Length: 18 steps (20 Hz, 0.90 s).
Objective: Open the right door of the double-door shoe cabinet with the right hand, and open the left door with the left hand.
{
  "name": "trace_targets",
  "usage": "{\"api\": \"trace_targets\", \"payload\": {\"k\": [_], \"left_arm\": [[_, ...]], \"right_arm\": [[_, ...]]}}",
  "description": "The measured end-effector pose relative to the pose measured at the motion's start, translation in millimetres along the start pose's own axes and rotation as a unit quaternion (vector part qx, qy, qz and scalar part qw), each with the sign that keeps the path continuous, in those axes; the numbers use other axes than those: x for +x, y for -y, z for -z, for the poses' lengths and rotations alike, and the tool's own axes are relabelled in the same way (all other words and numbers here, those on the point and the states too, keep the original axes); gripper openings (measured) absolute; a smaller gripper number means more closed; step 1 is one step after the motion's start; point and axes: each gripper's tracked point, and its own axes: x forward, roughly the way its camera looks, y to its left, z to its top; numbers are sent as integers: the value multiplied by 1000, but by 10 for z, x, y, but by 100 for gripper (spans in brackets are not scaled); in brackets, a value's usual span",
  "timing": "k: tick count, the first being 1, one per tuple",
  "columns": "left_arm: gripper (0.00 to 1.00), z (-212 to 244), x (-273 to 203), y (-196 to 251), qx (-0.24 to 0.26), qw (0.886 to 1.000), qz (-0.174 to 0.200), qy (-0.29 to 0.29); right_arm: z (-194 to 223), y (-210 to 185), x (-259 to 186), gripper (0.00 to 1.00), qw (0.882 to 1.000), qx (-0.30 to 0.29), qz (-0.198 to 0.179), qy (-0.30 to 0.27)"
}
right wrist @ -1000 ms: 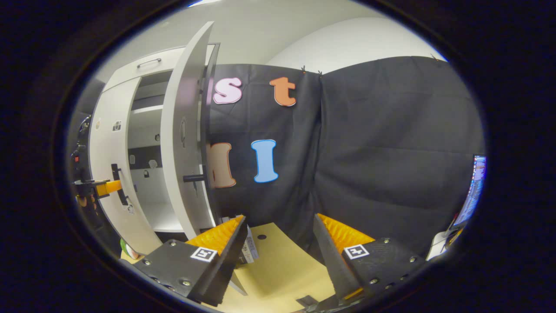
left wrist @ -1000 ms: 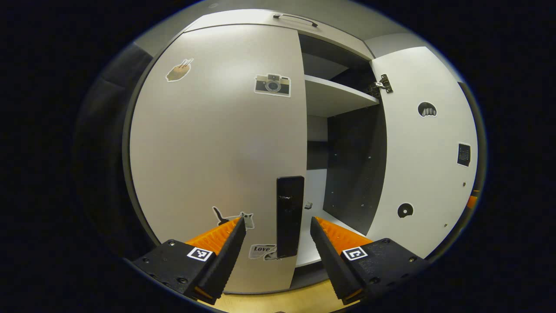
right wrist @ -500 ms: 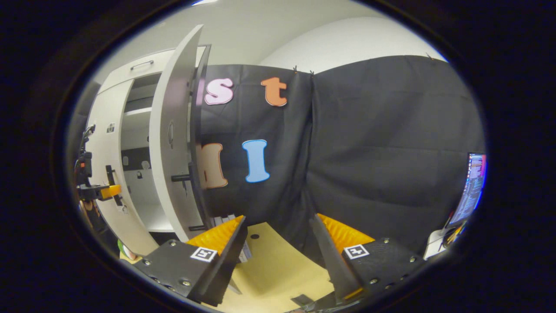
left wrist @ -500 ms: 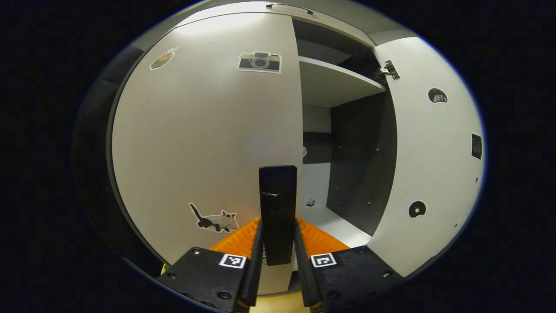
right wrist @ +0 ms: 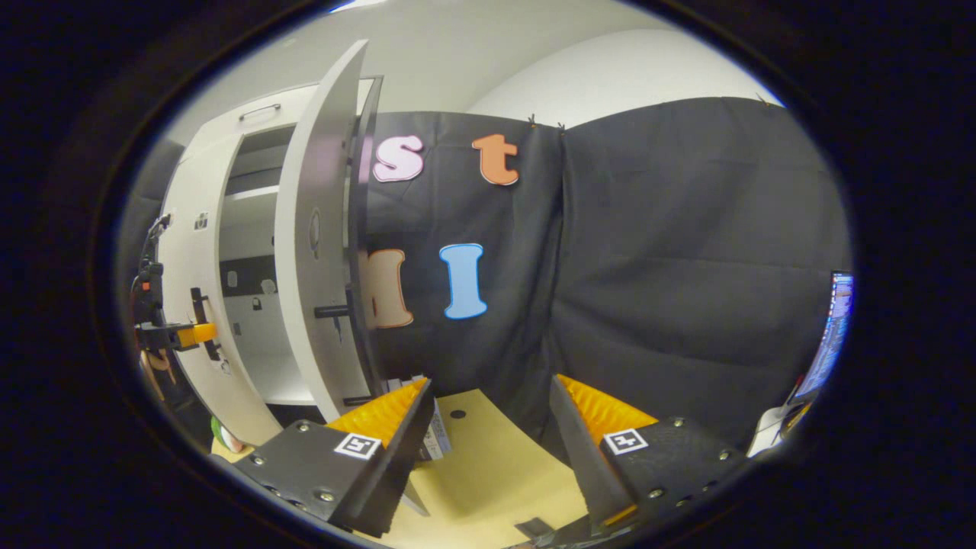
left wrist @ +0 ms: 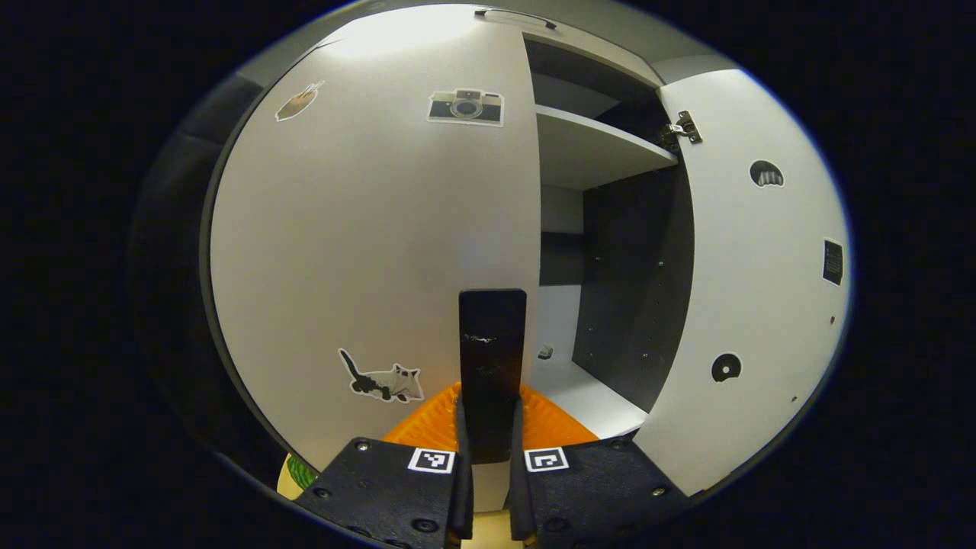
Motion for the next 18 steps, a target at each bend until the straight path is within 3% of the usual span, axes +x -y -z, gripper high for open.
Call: {"api": "trace_targets", "payload": {"k": [4, 11, 12, 14, 16, 17, 18], "left_arm": [[17, 2, -235, -4, 2, 1000, -3, 3], [17, 45, -710, -99, -7, 1000, -9, 0], [17, 61, -783, -118, -8, 1000, -11, -1], [17, 77, -938, -174, -10, 1000, -15, -1], [17, 89, -1075, -234, -13, 1000, -22, -2], [17, 88, -1138, -263, -14, 1000, -27, -1], [17, 98, -1199, -290, -14, 999, -31, -1]], "right_arm": [[-32, -71, -32, 90, 1000, 9, -15, 3], [-36, -203, -45, 87, 999, 21, -47, 0], [-20, -230, -44, 91, 998, 19, -52, -1], [-28, -308, -46, 87, 998, 24, -65, -2], [-60, -369, -36, 94, 997, 31, -76, 2], [-80, -397, -29, 94, 996, 33, -80, 4], [-90, -427, -15, 87, 996, 35, -83, 6]]}}
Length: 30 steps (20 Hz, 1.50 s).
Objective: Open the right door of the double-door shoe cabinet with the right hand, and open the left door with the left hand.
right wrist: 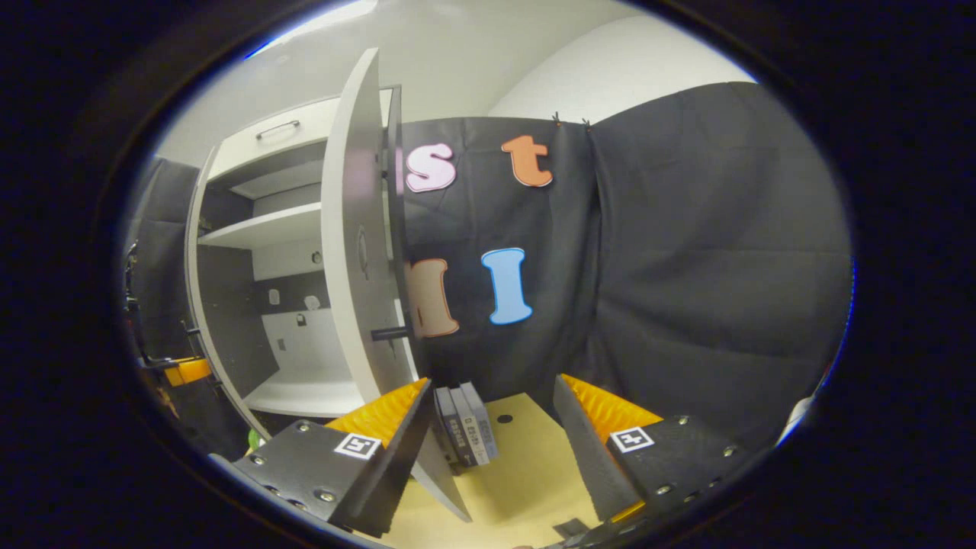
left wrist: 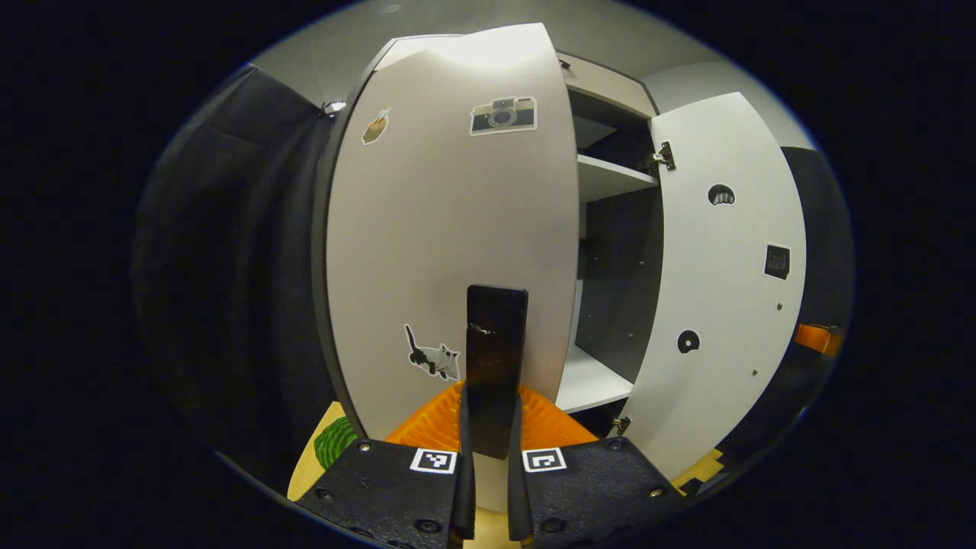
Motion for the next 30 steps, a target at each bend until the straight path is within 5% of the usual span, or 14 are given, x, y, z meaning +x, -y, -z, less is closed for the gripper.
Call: {"api": "trace_targets", "payload": {"k": [1, 12, 22, 25, 30], "left_arm": [[17, 7, -62, -44, 0, 1000, -4, 0], [14, 26, -618, -591, 2, 999, -41, -6], [0, 11, -948, -1588, 21, 989, -147, 5], [1, -7, -972, -1636, -19, 990, -137, 11], [1, 20, -976, -1661, 5, 990, -138, 10]], "right_arm": [[-14, -30, 21, 94, 1000, 3, -4, 1], [-80, -195, 182, 94, 999, 41, -21, 7], [-124, -244, 155, 94, 997, 64, -28, 14], [-82, -220, 129, 94, 998, 63, -25, 8], [-72, -214, 75, 94, 998, 53, -21, 9]]}}
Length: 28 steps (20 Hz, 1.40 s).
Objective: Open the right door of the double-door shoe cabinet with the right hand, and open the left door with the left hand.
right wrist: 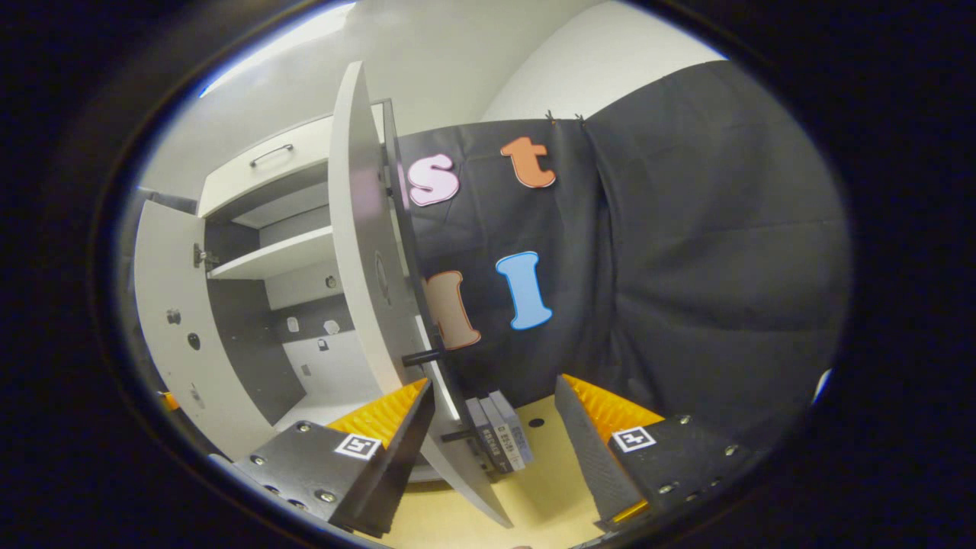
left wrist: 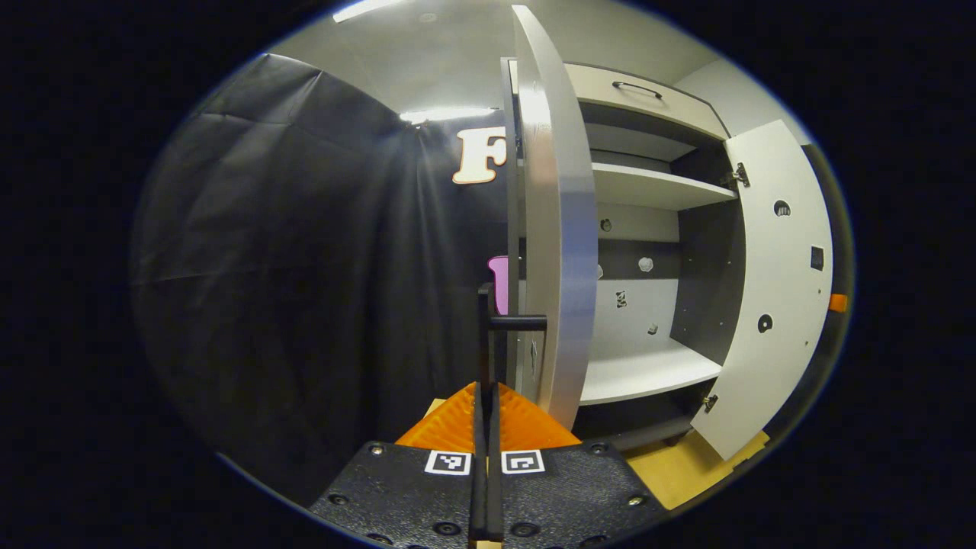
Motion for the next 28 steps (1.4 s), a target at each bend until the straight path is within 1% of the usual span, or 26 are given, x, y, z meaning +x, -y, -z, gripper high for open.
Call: {"api": "trace_targets", "payload": {"k": [7, 8, 10, 14, 18, 19, 20, 21, 24, 25, 26, 27, 28], "left_arm": [[1, 20, -11, -13, 0, 1000, 0, 2], [3, 20, -7, -8, -7, 1000, 0, 2], [5, 25, 10, -82, -14, 1000, -9, 2], [43, 51, -42, -249, -21, 999, -25, -1], [85, 70, -59, -340, -24, 999, -33, -1], [91, 76, -59, -339, -25, 999, -33, -3], [88, 76, -66, -344, -25, 999, -33, -4], [94, 78, -72, -354, -25, 999, -35, -4], [94, 85, -116, -379, -26, 999, -45, -5], [91, 84, -138, -390, -25, 998, -49, -4], [92, 82, -159, -385, -22, 998, -51, -3], [96, 79, -192, -385, -19, 998, -52, -3], [95, 62, -226, -376, -20, 998, -54, -1]], "right_arm": [[-13, 67, -45, 95, 1000, -10, 7, 1], [-9, 77, -52, 95, 1000, -12, 9, 1], [-38, 81, -74, 94, 1000, -18, 12, 6], [-124, 59, -135, 94, 999, -35, 16, 20], [-226, -23, -258, 94, 997, -59, 21, 33], [-294, -115, -377, 94, 997, -65, 20, 33], [-312, -159, -421, 94, 997, -71, 19, 34], [-329, -229, -487, 94, 996, -74, 17, 38], [-364, -601, -642, 94, 996, -72, -16, 49], [-371, -708, -684, 94, 996, -72, -25, 52], [-390, -859, -736, 94, 995, -71, -39, 57], [-428, -1011, -763, 94, 994, -71, -53, 66], [-392, -1075, -689, 94, 993, -71, -65, 75]]}}
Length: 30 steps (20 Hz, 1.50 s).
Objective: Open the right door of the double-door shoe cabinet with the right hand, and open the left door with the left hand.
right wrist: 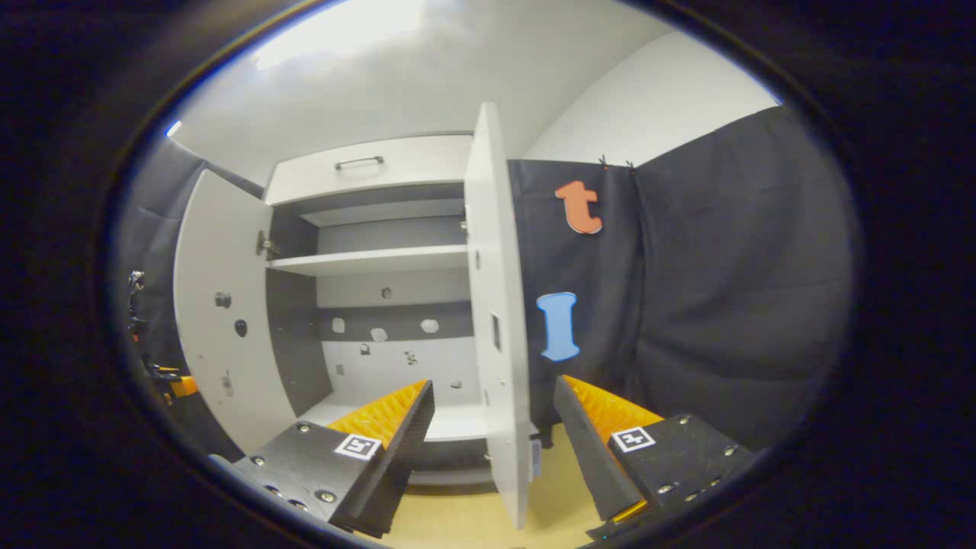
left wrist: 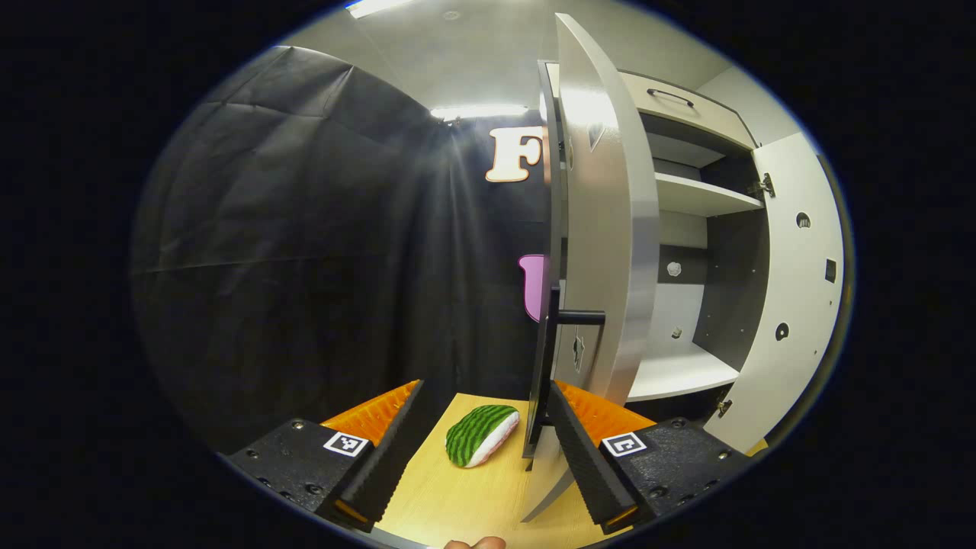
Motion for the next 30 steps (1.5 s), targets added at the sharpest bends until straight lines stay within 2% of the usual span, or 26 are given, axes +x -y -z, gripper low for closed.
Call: {"api": "trace_targets", "payload": {"k": [3, 4, 5, 9, 11, 12, 13, 14, 15, 17, 20, 21, 23, 24, 25, 26, 27, 28, 30], "left_arm": [[95, -35, -101, 65, -9, 1000, 3, 5], [92, -46, -128, 63, -9, 1000, 0, 6], [96, -54, -169, 47, -8, 1000, -6, 9], [95, -112, -316, -55, -7, 999, -28, 15], [93, -139, -382, -90, -8, 999, -37, 17], [99, -166, -418, -110, -7, 999, -41, 19], [95, -188, -461, -121, -6, 999, -45, 22], [92, -212, -489, -131, -5, 999, -48, 25], [92, -236, -524, -133, -4, 998, -50, 27], [92, -265, -590, -131, -3, 998, -52, 29], [92, -303, -654, -127, -1, 998, -54, 31], [95, -322, -669, -113, 0, 998, -55, 33], [92, -366, -710, -89, 1, 998, -54, 37], [95, -393, -730, -64, 3, 998, -52, 39], [92, -418, -747, -40, 6, 998, -49, 41], [95, -451, -756, -13, 9, 998, -47, 45], [92, -491, -766, 32, 10, 998, -43, 49], [95, -530, -768, 77, 11, 998, -37, 53], [92, -604, -755, 204, 13, 998, -23, 61]], "right_arm": [[36, -373, 111, 94, 999, 6, -46, 3], [78, -494, 152, 94, 998, 4, -62, 0], [115, -582, 192, 94, 997, 0, -74, -4], [304, -765, 298, 94, 994, -24, -110, -17], [382, -805, 349, 94, 992, -50, -111, -18], [404, -859, 376, 94, 992, -63, -110, -16], [434, -907, 400, 94, 991, -76, -110, -16], [470, -950, 456, 87, 990, -87, -112, -15], [499, -997, 477, 96, 988, -94, -118, -16], [541, -1071, 511, 97, 987, -106, -123, -15], [609, -1191, 542, 97, 984, -109, -141, -19], [628, -1222, 559, 97, 983, -109, -147, -21], [697, -1316, 585, 97, 980, -111, -160, -31], [727, -1353, 597, 97, 980, -109, -165, -34], [741, -1387, 603, 97, 979, -106, -169, -36], [756, -1415, 626, 97, 979, -105, -172, -37], [764, -1425, 647, 97, 979, -104, -172, -37], [774, -1415, 678, 97, 979, -104, -170, -38], [790, -1407, 719, 97, 980, -102, -168, -41]]}}
